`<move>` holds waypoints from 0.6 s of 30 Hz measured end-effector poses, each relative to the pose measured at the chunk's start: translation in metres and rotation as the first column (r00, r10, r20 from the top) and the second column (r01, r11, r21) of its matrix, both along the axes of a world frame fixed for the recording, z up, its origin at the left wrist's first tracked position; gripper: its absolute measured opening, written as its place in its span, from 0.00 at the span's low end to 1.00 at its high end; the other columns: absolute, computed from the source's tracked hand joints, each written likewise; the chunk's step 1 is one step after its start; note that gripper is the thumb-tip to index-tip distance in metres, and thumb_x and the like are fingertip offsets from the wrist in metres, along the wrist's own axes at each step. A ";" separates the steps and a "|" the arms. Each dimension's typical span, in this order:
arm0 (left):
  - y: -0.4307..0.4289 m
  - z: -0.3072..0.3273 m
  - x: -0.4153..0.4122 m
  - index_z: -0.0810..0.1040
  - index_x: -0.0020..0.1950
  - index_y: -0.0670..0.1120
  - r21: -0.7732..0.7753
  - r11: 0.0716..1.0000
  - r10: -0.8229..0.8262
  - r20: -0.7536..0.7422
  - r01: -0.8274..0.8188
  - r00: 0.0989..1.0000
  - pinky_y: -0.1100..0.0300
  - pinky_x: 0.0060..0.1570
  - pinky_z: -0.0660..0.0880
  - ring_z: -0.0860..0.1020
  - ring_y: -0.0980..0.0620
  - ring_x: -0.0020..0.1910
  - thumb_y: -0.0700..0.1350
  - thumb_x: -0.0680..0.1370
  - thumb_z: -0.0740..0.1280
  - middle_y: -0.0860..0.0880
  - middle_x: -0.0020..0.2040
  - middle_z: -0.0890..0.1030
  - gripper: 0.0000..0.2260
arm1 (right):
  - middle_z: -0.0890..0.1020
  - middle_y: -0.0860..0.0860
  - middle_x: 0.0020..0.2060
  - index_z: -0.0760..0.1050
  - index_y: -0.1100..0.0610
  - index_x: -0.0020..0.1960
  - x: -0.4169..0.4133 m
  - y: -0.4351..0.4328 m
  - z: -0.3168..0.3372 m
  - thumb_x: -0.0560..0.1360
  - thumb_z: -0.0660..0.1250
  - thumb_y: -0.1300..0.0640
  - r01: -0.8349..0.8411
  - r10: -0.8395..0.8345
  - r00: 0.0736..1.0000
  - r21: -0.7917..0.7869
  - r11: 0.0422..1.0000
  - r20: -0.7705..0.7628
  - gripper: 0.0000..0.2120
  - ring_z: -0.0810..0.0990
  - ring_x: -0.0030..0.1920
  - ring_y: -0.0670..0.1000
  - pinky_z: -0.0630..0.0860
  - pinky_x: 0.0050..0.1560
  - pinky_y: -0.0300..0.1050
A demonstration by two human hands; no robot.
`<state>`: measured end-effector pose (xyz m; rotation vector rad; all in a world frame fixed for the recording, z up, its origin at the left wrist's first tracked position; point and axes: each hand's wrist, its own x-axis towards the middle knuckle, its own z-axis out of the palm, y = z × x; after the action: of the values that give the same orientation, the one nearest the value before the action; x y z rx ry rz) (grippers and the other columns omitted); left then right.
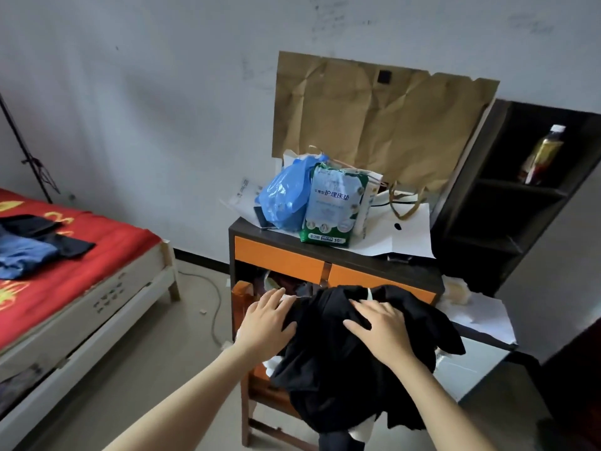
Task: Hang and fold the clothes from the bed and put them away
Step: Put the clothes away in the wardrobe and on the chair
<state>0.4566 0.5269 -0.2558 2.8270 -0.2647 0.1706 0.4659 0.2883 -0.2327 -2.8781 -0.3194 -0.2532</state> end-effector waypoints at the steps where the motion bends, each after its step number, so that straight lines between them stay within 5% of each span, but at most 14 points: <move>1: -0.005 -0.005 0.004 0.56 0.76 0.53 0.023 1.000 -0.002 -0.012 0.002 1.000 0.53 0.72 0.52 0.50 0.52 0.76 0.56 0.80 0.56 0.52 0.77 0.55 0.25 | 0.73 0.44 0.66 0.70 0.46 0.69 0.000 0.000 -0.002 0.76 0.62 0.41 -0.007 0.005 0.999 0.063 0.998 0.035 0.23 0.69 0.65 0.49 0.59 0.65 0.44; 6: -0.016 -0.022 0.018 0.55 0.76 0.54 0.031 0.996 0.081 -0.055 -0.079 0.995 0.52 0.73 0.47 0.49 0.52 0.76 0.59 0.80 0.53 0.54 0.77 0.55 0.26 | 0.78 0.49 0.61 0.79 0.52 0.60 -0.001 0.003 -0.008 0.74 0.69 0.49 0.004 -0.025 0.996 0.247 0.969 0.082 0.16 0.74 0.61 0.55 0.63 0.63 0.50; 12: -0.014 -0.032 0.024 0.56 0.76 0.56 -0.048 0.993 0.102 -0.130 -0.109 0.986 0.52 0.73 0.46 0.49 0.53 0.75 0.60 0.80 0.51 0.55 0.75 0.57 0.24 | 0.80 0.54 0.59 0.82 0.60 0.54 -0.003 0.004 -0.007 0.76 0.67 0.55 -0.010 -0.019 0.995 0.285 0.959 0.097 0.11 0.76 0.60 0.56 0.63 0.62 0.49; 14: -0.011 -0.029 0.028 0.58 0.75 0.58 -0.116 0.988 0.077 -0.202 -0.102 0.976 0.53 0.72 0.47 0.50 0.54 0.75 0.61 0.80 0.50 0.55 0.75 0.58 0.23 | 0.85 0.57 0.44 0.82 0.65 0.48 -0.005 0.002 0.001 0.75 0.68 0.59 -0.020 -0.030 0.990 0.350 0.937 0.136 0.09 0.82 0.47 0.56 0.69 0.55 0.48; 16: -0.006 -0.026 0.032 0.60 0.74 0.59 -0.187 0.979 0.036 -0.253 -0.085 0.967 0.54 0.71 0.47 0.50 0.54 0.75 0.59 0.81 0.48 0.56 0.75 0.58 0.21 | 0.74 0.51 0.24 0.80 0.67 0.45 -0.008 0.001 0.019 0.76 0.66 0.61 0.021 -0.112 0.976 0.437 0.899 0.184 0.09 0.76 0.32 0.52 0.68 0.55 0.50; 18: -0.003 -0.025 0.035 0.62 0.73 0.59 -0.267 0.958 0.027 -0.273 -0.103 0.962 0.54 0.71 0.47 0.51 0.55 0.75 0.58 0.82 0.47 0.56 0.75 0.59 0.20 | 0.69 0.49 0.23 0.79 0.67 0.44 -0.011 0.002 0.039 0.77 0.65 0.63 0.021 -0.186 0.941 0.502 0.864 0.281 0.08 0.72 0.30 0.53 0.69 0.55 0.53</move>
<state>0.4915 0.5240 -0.2805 2.5401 -0.0781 -0.1489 0.4553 0.2906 -0.1937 -2.3380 -0.1229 -0.7190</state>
